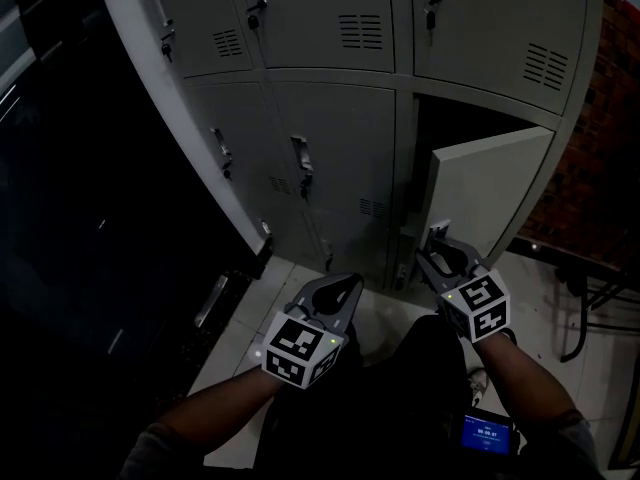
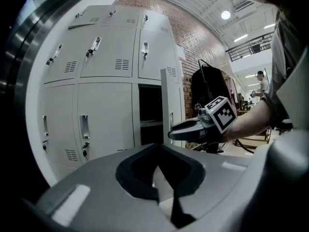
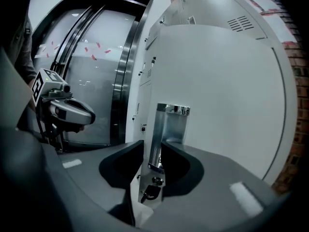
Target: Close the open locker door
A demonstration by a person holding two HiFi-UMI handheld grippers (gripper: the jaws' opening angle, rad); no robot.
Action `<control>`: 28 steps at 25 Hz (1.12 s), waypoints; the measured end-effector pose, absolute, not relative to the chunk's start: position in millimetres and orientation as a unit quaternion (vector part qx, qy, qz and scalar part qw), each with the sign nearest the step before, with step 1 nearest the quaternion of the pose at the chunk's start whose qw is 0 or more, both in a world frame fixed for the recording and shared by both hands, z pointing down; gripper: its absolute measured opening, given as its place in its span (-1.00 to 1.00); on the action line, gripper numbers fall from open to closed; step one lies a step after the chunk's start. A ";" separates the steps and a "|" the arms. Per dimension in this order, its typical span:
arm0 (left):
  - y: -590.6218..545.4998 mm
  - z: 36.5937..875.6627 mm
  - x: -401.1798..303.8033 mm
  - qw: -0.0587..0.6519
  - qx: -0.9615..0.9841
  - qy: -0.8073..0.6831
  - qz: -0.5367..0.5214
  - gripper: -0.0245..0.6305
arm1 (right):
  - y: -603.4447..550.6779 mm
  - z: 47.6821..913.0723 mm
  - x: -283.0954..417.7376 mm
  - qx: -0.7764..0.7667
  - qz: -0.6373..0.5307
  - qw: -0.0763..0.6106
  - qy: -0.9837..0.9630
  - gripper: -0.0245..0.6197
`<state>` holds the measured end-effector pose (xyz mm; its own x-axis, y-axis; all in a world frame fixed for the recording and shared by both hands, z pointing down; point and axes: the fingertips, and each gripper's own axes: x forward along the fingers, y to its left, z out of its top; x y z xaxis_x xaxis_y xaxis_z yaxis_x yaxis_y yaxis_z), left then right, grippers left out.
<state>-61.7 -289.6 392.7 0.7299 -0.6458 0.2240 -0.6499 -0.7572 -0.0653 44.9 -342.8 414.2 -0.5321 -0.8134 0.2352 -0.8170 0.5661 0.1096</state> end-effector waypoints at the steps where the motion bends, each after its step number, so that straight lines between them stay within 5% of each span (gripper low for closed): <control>1: -292.9 393.6 -64.7 0.008 0.928 -0.354 0.117 -0.92 | -347.8 414.5 43.9 0.467 0.007 0.131 -0.875 -0.56; 28: -333.4 394.9 -64.4 0.026 0.921 -0.377 0.095 -0.92 | -468.3 420.1 52.9 0.555 0.026 0.145 -0.819 -0.80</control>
<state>-64.4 -333.4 394.9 0.6982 -0.6887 0.1952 -0.6988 -0.7150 -0.0233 52.9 -468.3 420.1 -0.3413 -0.9018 0.2650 -0.9166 0.3818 0.1187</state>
